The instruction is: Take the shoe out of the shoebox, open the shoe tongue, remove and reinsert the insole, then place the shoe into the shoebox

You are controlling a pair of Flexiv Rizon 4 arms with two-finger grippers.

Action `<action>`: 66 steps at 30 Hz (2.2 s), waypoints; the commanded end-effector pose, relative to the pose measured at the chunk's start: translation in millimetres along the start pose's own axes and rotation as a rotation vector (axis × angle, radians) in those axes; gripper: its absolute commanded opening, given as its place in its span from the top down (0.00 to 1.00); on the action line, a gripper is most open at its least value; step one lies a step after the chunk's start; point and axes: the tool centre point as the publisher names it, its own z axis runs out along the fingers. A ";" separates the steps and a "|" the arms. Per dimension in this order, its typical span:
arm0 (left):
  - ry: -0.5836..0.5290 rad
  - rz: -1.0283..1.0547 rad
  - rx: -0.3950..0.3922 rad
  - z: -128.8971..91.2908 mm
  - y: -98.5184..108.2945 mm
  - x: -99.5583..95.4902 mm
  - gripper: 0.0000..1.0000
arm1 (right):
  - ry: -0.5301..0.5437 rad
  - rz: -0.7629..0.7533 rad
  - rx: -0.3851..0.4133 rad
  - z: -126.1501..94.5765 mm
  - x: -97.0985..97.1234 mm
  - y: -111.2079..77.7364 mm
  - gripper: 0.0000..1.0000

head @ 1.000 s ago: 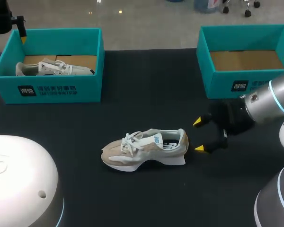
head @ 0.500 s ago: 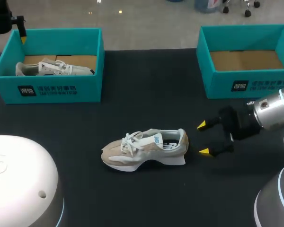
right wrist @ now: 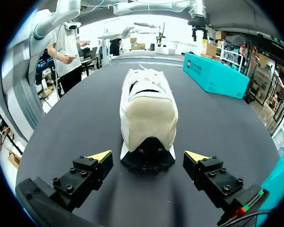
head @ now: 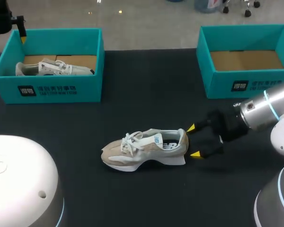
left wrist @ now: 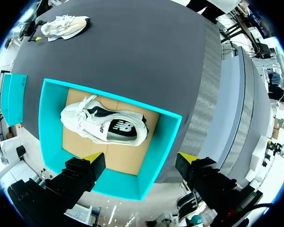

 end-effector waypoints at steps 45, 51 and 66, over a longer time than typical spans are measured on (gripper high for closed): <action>0.001 0.000 -0.002 -0.6 -0.8 0.3 0.00 | -0.002 0.109 -0.013 73.8 7.6 12.2 1.00; 0.001 0.000 -0.002 -0.6 -0.8 0.3 0.00 | -0.002 0.109 -0.013 73.8 7.6 12.2 1.00; 0.001 0.000 -0.002 -0.6 -0.8 0.3 0.00 | -0.002 0.109 -0.013 73.8 7.6 12.2 1.00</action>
